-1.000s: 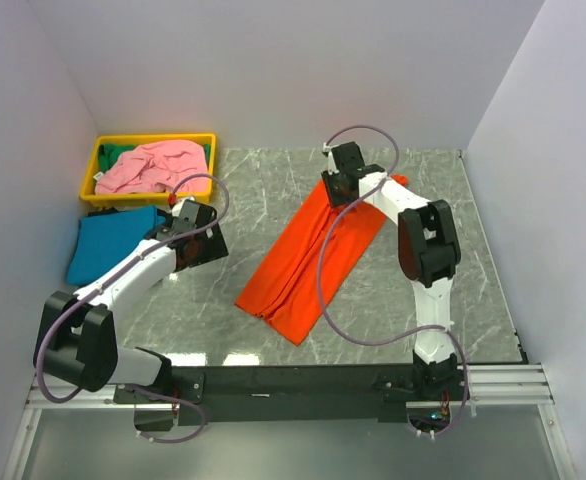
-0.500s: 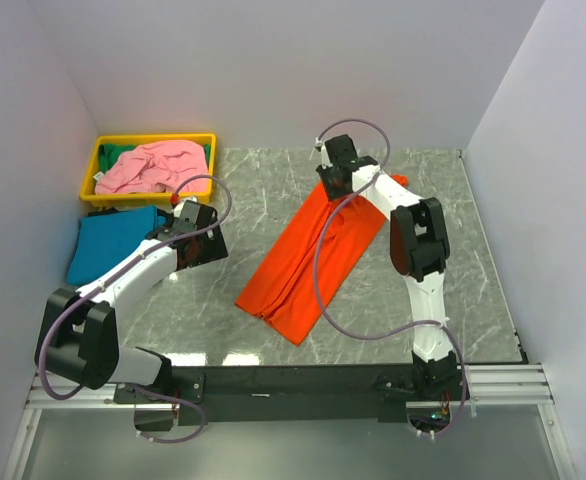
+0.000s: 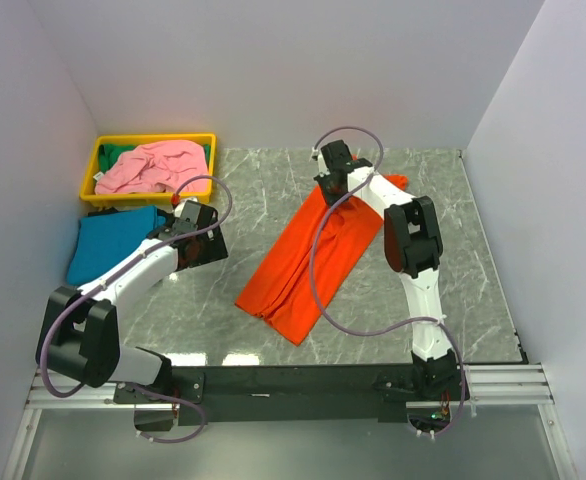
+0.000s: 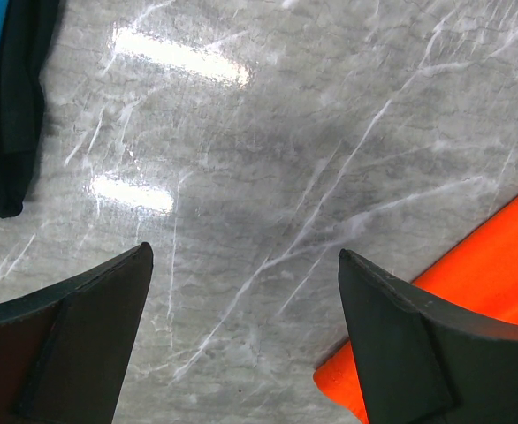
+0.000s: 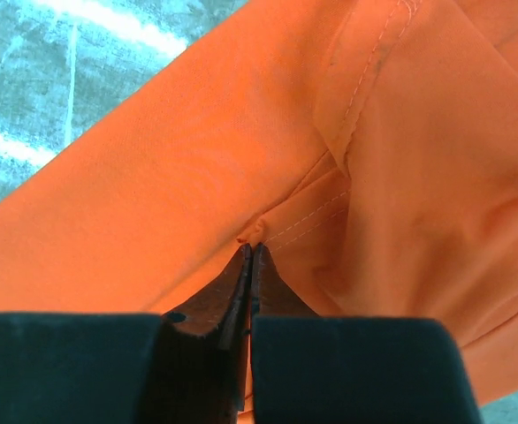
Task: Fold and stack the t-shirts
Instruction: Fold the tshirt
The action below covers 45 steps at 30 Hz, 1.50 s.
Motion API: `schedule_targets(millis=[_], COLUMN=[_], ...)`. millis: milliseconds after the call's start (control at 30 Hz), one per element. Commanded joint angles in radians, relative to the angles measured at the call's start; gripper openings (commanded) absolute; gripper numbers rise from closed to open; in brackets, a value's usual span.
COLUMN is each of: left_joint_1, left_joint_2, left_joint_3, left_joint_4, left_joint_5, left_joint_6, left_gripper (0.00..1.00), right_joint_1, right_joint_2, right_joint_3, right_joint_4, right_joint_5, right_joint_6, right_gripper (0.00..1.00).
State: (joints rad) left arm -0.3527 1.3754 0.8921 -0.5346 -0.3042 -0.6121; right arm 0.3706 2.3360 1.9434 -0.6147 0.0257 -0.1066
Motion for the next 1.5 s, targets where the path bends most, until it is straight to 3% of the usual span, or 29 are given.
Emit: schedule_targets(millis=[0, 267, 533, 633, 833, 933, 1033, 1267, 1467], left_joint_1=[0.004, 0.004, 0.004, 0.004, 0.003, 0.003, -0.003, -0.048, -0.08], left_joint_2=[0.004, 0.011, 0.016, 0.02, 0.028, 0.027, 0.033, 0.056, 0.057], left_joint_3=[0.002, 0.002, 0.004, 0.002, -0.004, -0.015, -0.022, -0.025, -0.036], left_joint_4=[0.022, 0.021, 0.021, 0.019, 0.019, 0.019, 0.016, -0.005, -0.027], left_joint_5=[-0.01, -0.007, -0.004, 0.004, 0.054, 0.102, 0.135, 0.165, 0.162], left_joint_6=[0.018, 0.02, 0.023, 0.023, 0.023, 0.02, 0.018, 0.009, -0.014], left_gripper=[0.91, 0.91, 0.91, 0.91, 0.92, 0.92, 0.93, 0.93, 0.9], right_joint_1=[0.008, 0.008, 0.01, 0.008, 0.007, 0.005, 0.007, 0.045, 0.183], right_joint_2=[-0.07, -0.204, -0.233, -0.236, -0.308, -0.418, -0.542, -0.717, -0.748], right_joint_3=[-0.027, -0.123, -0.187, -0.205, -0.268, -0.388, -0.549, -0.886, -0.992], right_joint_4=[0.039, 0.093, 0.112, 0.107, 0.108, 0.179, 0.236, 0.355, 0.328], right_joint_5=[0.002, 0.013, -0.05, -0.095, -0.13, -0.122, -0.13, -0.289, -0.291], right_joint_6=[-0.008, -0.03, -0.041, -0.035, 0.047, 0.155, 0.28, 0.511, 0.541], right_gripper=[0.0, 0.0, 0.04, 0.07, 0.25, 0.39, 0.45, 0.45, 0.44])
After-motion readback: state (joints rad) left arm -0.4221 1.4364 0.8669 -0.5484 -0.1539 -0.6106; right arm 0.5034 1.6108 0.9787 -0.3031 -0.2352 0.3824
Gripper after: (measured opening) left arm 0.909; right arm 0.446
